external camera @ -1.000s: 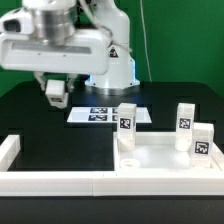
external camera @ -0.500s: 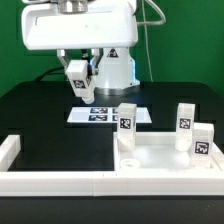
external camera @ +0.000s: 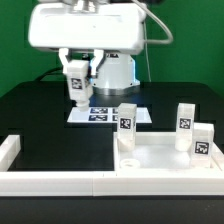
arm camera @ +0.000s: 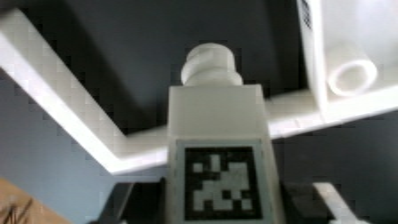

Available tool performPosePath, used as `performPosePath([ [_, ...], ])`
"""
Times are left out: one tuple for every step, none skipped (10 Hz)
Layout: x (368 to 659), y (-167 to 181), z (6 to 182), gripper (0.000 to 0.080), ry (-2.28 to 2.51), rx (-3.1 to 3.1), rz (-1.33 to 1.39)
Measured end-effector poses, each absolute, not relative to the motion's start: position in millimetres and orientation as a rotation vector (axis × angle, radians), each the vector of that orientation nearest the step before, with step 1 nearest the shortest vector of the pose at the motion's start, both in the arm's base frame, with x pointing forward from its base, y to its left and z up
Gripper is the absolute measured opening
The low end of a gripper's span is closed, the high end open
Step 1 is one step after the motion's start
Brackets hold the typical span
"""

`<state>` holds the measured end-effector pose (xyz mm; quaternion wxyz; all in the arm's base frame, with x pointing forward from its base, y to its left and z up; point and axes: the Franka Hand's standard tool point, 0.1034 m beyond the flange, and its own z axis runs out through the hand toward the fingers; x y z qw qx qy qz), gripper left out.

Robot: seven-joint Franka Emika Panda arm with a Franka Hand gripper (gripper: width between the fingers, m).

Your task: Assemble square table

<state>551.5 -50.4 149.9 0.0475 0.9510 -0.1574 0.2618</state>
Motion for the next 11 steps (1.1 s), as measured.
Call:
performPosePath([
  [565.0,-35.8,153.8,0.029,-0.471,2.879,0.87],
  [577.9,-18.8,158.5,0.029,-0.546,2.889,0.901],
  [584.6,-5.7,154.7,0.029,-0.595,2.891,0.923],
  [585.4,-1.6,146.2,0.029,-0.579,2.885,0.933],
  [584.3,-2.3,140.4,0.029,-0.553,2.878,0.929],
  [583.2,-11.4,139.3,0.029,-0.562,2.861,0.947],
  [583.2,-10.7,138.7,0.029,-0.563,2.864,0.942],
  [583.2,-9.8,138.5,0.029,-0.557,2.865,0.942],
  [583.1,-10.3,138.3,0.029,-0.557,2.864,0.941],
  [583.1,-10.4,138.2,0.029,-0.556,2.864,0.941],
  [582.7,-14.1,138.2,0.029,-0.536,2.851,0.956],
])
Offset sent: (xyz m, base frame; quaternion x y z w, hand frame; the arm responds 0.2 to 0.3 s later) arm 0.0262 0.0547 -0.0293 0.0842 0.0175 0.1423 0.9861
